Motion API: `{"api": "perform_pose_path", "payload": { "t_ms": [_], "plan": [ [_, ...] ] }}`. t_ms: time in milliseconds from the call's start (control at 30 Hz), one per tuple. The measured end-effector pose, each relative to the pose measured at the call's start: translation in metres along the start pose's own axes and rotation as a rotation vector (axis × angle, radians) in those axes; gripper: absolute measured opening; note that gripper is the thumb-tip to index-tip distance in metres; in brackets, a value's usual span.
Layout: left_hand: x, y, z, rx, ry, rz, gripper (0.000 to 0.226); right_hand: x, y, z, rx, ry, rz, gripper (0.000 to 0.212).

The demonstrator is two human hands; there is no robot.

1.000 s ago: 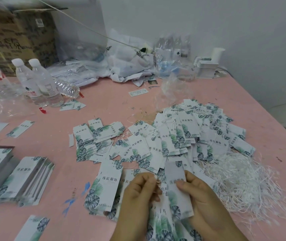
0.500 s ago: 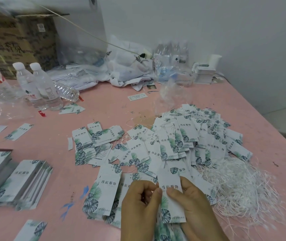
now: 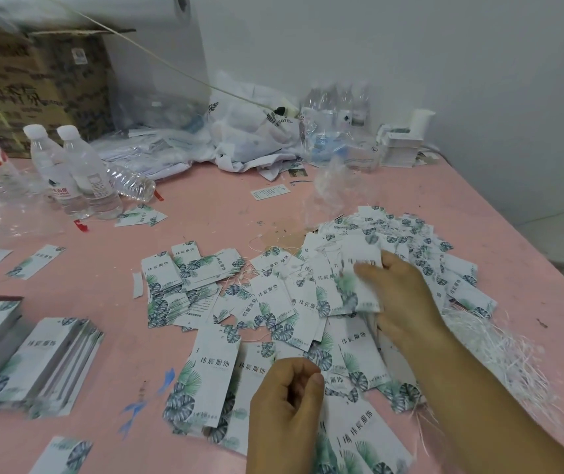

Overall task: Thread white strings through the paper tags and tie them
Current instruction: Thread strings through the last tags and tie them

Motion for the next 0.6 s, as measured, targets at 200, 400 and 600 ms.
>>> {"api": "perform_pose_path", "payload": {
  "t_ms": [200, 400, 600],
  "plan": [
    [0.002, 0.002, 0.001, -0.032, 0.027, 0.061, 0.035, -0.025, -0.001, 0.027, 0.198, -0.28, -0.657, 0.038],
    [0.01, 0.01, 0.002, -0.186, 0.363, 0.503, 0.018, -0.004, -0.003, -0.047, 0.059, -0.501, -0.577, 0.033],
    [-0.005, 0.008, 0.007, -0.278, 0.295, 0.852, 0.048, 0.063, -0.024, -0.123, -0.047, -0.573, -0.921, 0.03]
  ]
}}
Point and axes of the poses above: each hand's wrist, its own z-axis towards the middle knuckle, its own y-axis out of the palm, x = y × z, the point moved 6 cm from there along z, towards the middle knuckle, and after that the axes turned 6 degrees about y, right-handed, at the moved point
